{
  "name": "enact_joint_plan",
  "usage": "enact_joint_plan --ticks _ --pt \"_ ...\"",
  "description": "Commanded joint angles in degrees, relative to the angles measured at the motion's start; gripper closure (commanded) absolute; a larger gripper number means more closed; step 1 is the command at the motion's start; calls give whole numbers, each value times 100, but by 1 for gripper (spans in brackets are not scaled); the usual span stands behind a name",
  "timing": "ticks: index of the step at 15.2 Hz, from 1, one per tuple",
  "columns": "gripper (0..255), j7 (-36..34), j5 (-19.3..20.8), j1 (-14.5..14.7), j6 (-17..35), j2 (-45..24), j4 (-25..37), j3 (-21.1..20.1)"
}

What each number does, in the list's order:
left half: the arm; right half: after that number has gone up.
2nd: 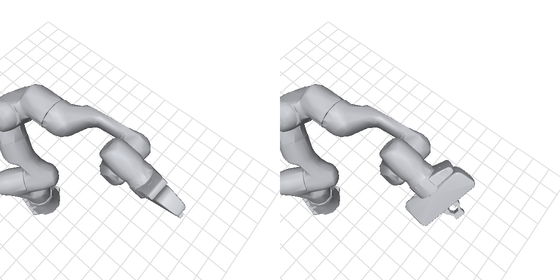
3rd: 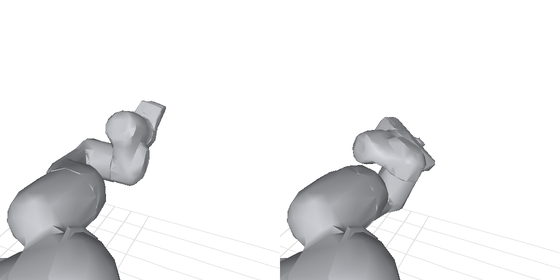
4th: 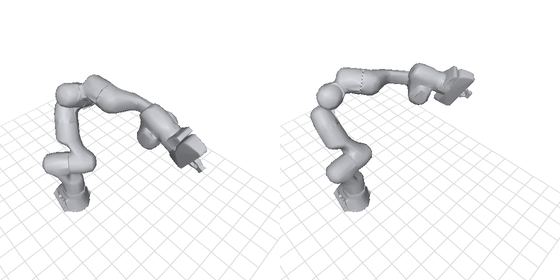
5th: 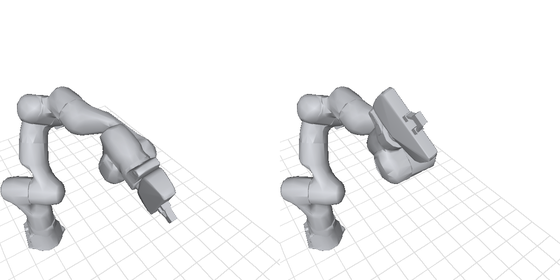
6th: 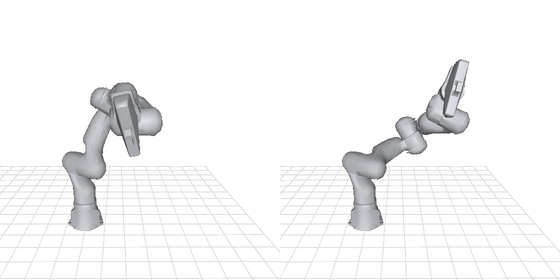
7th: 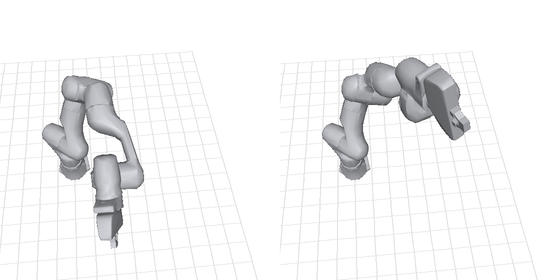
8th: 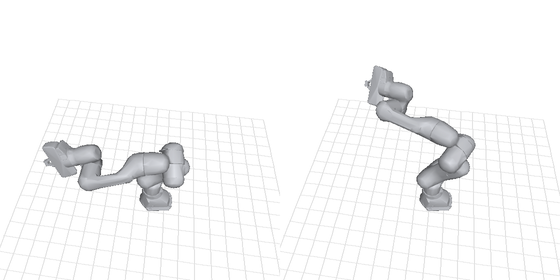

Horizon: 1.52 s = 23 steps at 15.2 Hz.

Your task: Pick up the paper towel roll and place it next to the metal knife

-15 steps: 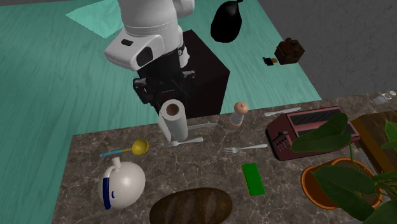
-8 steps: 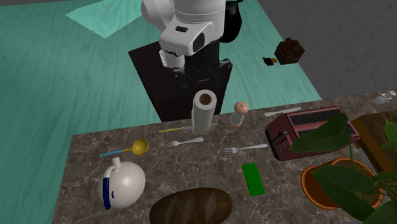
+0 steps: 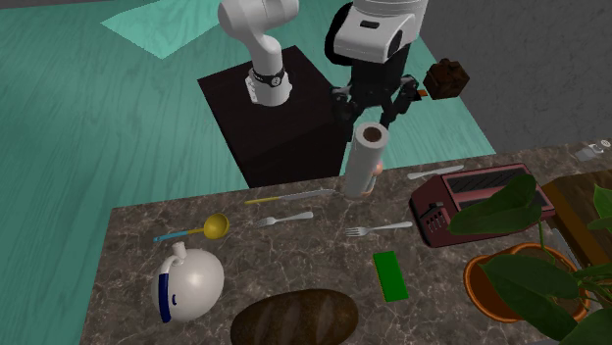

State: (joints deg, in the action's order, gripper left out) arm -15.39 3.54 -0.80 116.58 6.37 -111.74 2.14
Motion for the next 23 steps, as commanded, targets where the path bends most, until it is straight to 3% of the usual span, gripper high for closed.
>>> enact_joint_plan --ticks 1,9,18,23 --pt "255 -307 39 122 -15 -78 79 -162" --pt "255 -1418 239 603 -216 -593 708 -737" --pt "255 -2529 581 1197 -628 -1527 1912 -1218" --pt "255 -2580 604 1190 -250 -1538 1543 -1210"
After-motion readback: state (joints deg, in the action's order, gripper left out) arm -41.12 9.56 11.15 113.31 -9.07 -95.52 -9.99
